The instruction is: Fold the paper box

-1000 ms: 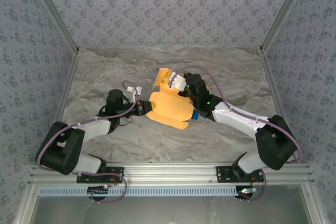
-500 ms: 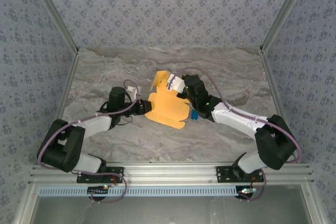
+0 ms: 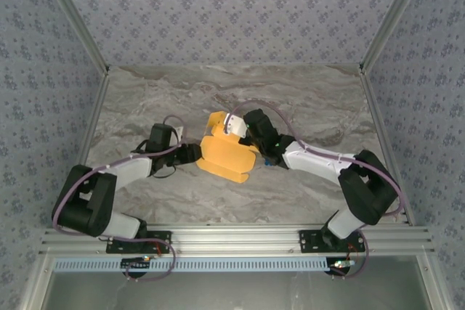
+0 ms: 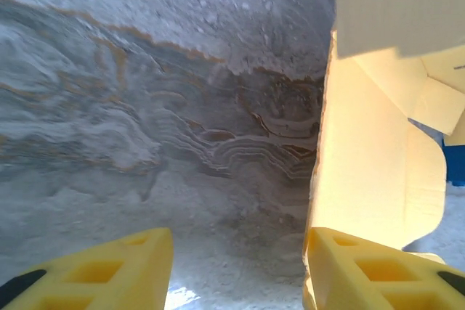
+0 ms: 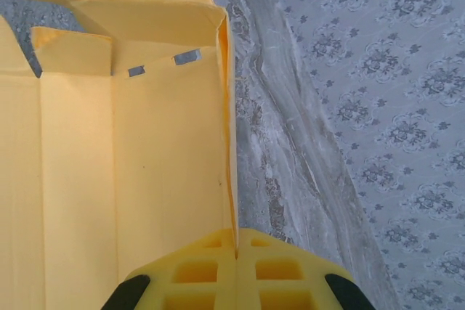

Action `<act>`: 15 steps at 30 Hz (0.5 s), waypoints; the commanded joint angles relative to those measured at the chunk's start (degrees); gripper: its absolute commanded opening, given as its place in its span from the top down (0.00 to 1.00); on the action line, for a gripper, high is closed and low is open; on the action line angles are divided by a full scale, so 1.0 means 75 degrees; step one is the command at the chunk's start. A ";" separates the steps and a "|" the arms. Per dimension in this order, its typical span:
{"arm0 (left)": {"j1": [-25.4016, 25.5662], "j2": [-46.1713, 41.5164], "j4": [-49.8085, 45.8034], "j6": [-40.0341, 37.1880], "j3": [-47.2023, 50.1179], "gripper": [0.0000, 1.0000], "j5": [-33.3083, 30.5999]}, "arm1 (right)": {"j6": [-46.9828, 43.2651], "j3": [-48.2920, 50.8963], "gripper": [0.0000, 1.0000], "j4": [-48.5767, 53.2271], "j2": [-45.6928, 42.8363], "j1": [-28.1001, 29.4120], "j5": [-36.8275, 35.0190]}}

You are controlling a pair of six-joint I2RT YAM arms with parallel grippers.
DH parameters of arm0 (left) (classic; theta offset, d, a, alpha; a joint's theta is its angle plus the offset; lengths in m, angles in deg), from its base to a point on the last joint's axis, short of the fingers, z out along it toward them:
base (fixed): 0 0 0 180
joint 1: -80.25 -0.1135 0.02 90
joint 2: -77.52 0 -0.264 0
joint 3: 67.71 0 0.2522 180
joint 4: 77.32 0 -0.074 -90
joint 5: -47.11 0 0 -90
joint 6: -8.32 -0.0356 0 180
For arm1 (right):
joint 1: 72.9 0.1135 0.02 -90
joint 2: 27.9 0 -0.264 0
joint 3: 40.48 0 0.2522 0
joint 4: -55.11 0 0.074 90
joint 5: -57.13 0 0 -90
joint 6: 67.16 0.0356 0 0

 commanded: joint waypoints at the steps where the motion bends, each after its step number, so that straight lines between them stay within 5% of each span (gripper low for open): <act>1: -0.0050 -0.0548 -0.0681 -0.0492 -0.0379 0.47 -0.1100 | -0.0194 -0.0363 1.00 0.0408 0.0189 0.0045 0.0057; 8: -0.0061 -0.0174 -0.1095 -0.0807 -0.1263 0.48 -0.2164 | -0.0888 -0.0636 1.00 0.0270 0.0920 0.0289 -0.0750; 15: -0.0085 0.1389 -0.1121 -0.1084 -0.2345 0.50 -0.2211 | -0.1291 -0.0758 1.00 -0.0223 0.1405 0.0437 -0.1152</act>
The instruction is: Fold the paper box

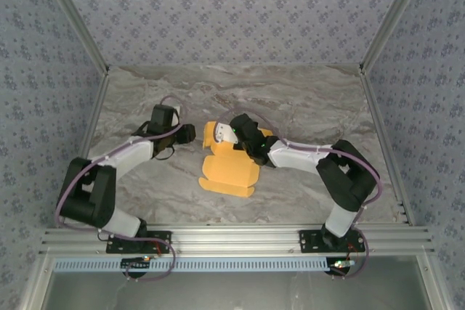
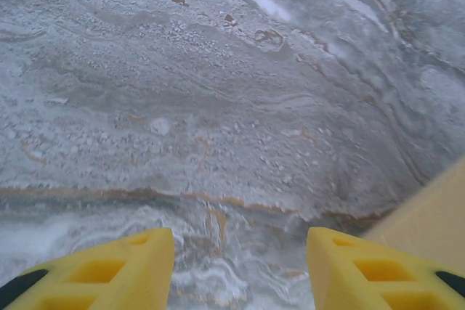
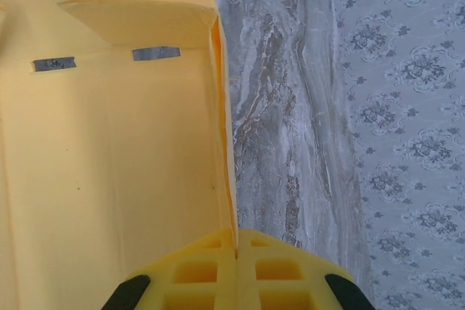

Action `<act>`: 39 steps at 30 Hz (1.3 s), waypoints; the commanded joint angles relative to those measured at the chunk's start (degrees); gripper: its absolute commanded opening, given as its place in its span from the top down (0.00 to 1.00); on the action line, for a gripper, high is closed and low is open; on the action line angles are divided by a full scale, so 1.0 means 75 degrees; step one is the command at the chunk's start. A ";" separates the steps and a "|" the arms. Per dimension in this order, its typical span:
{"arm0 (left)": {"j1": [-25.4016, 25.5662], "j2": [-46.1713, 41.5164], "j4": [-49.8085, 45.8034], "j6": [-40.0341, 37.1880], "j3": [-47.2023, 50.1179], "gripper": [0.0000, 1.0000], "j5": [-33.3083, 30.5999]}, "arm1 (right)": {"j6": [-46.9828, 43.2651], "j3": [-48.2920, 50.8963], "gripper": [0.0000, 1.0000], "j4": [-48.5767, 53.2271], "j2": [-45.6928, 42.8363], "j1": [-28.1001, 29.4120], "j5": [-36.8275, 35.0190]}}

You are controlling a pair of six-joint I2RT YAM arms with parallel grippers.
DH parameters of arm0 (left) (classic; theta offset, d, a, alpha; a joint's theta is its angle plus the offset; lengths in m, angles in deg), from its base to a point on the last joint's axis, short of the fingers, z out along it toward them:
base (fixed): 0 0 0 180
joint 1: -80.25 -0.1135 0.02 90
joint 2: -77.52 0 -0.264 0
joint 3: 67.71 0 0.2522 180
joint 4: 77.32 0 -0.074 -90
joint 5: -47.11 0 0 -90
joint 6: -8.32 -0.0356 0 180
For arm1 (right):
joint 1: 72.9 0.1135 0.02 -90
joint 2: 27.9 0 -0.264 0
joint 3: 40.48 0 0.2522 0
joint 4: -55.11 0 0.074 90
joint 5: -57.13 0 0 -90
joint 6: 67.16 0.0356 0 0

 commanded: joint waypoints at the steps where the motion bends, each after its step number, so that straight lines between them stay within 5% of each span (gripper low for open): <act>1: -0.0050 0.0678 -0.0250 -0.0323 -0.0543 0.50 -0.0037 | -0.0297 -0.0295 1.00 -0.0284 0.0179 0.0061 -0.0352; 21: 0.0161 0.1557 0.1562 -0.0872 -0.0243 0.52 0.2358 | -0.0702 -0.0331 1.00 -0.0719 0.0270 0.0124 -0.0655; 39: 0.0301 0.1443 0.2352 -0.1345 0.0129 0.50 0.3206 | -0.0698 -0.0467 1.00 -0.0543 0.0286 0.0084 -0.0505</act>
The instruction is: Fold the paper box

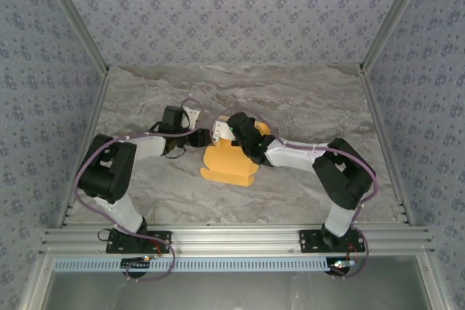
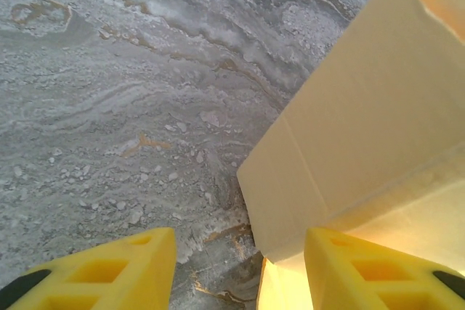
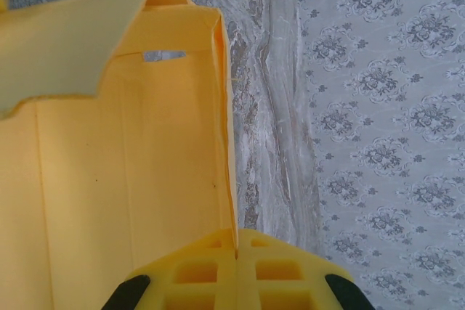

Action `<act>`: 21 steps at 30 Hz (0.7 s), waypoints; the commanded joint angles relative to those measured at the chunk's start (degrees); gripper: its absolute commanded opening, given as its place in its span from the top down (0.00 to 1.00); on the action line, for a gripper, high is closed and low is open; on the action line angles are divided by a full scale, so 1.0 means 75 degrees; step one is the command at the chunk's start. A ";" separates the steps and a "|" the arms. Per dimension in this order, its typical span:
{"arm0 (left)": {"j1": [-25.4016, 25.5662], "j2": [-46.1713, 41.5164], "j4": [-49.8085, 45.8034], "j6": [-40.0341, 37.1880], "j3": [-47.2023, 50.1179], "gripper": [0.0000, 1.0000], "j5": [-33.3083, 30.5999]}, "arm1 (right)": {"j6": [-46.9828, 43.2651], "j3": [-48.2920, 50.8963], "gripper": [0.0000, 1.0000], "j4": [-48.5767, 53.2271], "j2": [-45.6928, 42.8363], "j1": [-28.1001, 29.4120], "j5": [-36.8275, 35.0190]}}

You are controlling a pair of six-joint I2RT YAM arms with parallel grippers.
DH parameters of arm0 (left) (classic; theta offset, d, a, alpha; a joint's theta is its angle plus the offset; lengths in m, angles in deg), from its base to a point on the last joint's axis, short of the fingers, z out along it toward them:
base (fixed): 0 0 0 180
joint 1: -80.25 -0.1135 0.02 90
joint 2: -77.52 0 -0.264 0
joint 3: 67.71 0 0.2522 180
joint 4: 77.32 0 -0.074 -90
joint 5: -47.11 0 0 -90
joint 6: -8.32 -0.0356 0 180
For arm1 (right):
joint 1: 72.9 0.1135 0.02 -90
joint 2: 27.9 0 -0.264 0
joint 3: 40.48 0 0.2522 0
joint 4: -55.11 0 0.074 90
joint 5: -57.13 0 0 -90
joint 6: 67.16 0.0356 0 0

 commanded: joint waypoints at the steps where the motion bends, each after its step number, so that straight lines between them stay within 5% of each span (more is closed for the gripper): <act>1: 0.0080 -0.0093 0.0371 -0.0220 0.0059 0.50 0.0424 | -0.0034 -0.0249 1.00 -0.0030 0.0103 0.0008 0.0008; 21: 0.0080 -0.0072 0.0150 -0.0449 -0.0135 0.50 0.0990 | 0.0010 -0.0317 1.00 0.0086 0.0107 0.0007 0.0026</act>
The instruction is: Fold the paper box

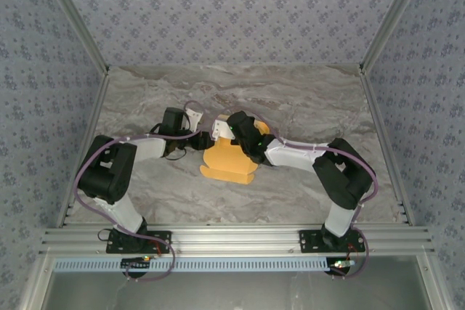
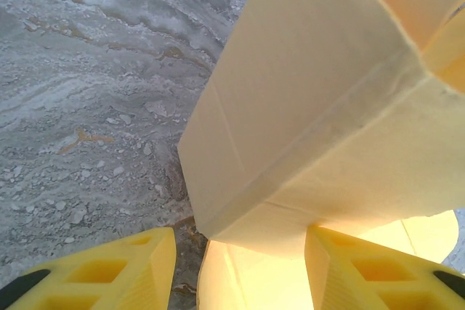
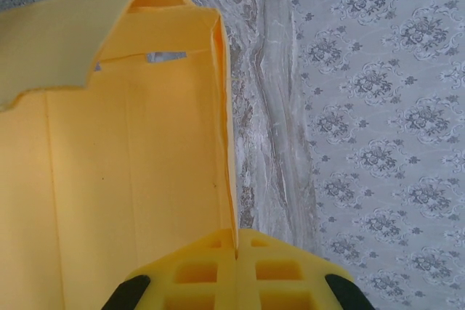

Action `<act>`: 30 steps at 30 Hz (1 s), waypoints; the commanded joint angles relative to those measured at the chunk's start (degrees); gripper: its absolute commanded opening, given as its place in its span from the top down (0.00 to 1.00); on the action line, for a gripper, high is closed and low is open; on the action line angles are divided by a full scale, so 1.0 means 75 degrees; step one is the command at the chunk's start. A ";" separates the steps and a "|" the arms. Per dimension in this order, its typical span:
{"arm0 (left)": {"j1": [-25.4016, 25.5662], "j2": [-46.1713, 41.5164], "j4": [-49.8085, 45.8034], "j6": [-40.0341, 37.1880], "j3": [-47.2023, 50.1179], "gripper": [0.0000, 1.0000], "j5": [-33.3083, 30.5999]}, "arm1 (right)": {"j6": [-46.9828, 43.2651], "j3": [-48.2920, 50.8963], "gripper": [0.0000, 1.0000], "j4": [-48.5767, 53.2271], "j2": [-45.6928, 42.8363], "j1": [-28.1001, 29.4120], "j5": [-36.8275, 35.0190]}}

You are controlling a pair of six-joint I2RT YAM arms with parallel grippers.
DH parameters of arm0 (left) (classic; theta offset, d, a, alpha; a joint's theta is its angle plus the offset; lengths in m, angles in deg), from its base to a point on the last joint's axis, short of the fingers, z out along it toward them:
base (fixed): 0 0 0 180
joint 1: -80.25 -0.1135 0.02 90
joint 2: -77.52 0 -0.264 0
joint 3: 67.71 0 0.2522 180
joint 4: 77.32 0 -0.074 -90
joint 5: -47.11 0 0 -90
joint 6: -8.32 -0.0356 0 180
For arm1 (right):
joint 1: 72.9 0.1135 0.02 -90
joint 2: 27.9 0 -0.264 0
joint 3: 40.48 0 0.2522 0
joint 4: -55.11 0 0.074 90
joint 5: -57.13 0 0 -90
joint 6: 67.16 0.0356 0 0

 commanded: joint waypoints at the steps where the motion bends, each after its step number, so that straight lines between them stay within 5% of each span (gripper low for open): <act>1: 0.0040 -0.0013 -0.0002 -0.0215 -0.0295 0.51 0.0292 | 0.0004 -0.0220 1.00 0.0082 0.0093 0.0013 0.0023; 30: -0.0265 0.0351 0.0873 -0.0911 -0.0041 0.50 0.0809 | -0.1245 0.0571 1.00 -0.1548 0.0469 0.0519 -0.1004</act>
